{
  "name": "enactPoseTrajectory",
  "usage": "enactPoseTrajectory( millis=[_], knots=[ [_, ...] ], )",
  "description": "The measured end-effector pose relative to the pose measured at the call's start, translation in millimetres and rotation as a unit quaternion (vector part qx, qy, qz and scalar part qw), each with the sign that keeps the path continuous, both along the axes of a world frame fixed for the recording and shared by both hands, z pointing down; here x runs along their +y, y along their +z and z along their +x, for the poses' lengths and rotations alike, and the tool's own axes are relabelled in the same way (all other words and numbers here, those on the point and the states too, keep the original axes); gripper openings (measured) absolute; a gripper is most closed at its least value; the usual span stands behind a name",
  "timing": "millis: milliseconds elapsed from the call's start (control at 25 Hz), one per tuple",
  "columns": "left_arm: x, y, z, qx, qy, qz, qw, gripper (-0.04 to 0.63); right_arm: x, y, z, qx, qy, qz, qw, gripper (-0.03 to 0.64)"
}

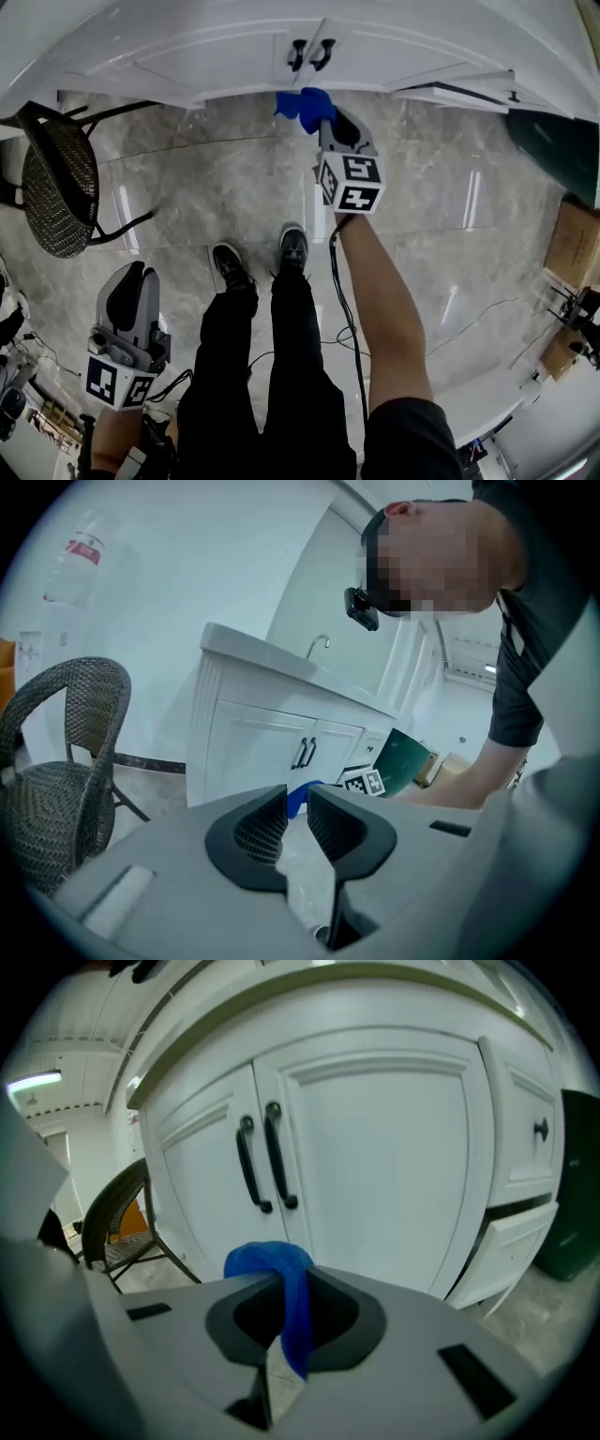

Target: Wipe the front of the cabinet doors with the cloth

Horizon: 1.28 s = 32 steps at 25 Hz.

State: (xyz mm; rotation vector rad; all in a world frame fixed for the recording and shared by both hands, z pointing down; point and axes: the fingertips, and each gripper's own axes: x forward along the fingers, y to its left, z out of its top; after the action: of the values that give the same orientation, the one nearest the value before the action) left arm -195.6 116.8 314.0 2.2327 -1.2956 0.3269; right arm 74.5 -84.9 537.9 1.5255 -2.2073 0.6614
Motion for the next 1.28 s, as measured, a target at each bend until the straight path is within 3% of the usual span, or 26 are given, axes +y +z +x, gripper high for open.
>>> enactPoseTrajectory(
  millis=[320, 600, 880, 1280],
  knots=[
    [-17, -69, 33, -0.006, 0.044, 0.059, 0.9973, 0.067, 30, -140, 35, 0.034, 0.001, 0.063, 0.997, 0.035],
    [-25, -113, 34, -0.001, 0.073, 0.086, 0.9936, 0.067, 22, -220, 44, 0.063, 0.068, 0.109, 0.990, 0.035],
    [-21, -102, 68, -0.012, 0.067, 0.071, 0.9951, 0.067, -10, -240, 11, 0.007, 0.054, 0.148, 0.988, 0.035],
    [-37, -94, 138, -0.034, 0.012, 0.062, 0.9974, 0.067, -34, -240, -17, -0.031, -0.033, 0.157, 0.987, 0.035]
  ],
)
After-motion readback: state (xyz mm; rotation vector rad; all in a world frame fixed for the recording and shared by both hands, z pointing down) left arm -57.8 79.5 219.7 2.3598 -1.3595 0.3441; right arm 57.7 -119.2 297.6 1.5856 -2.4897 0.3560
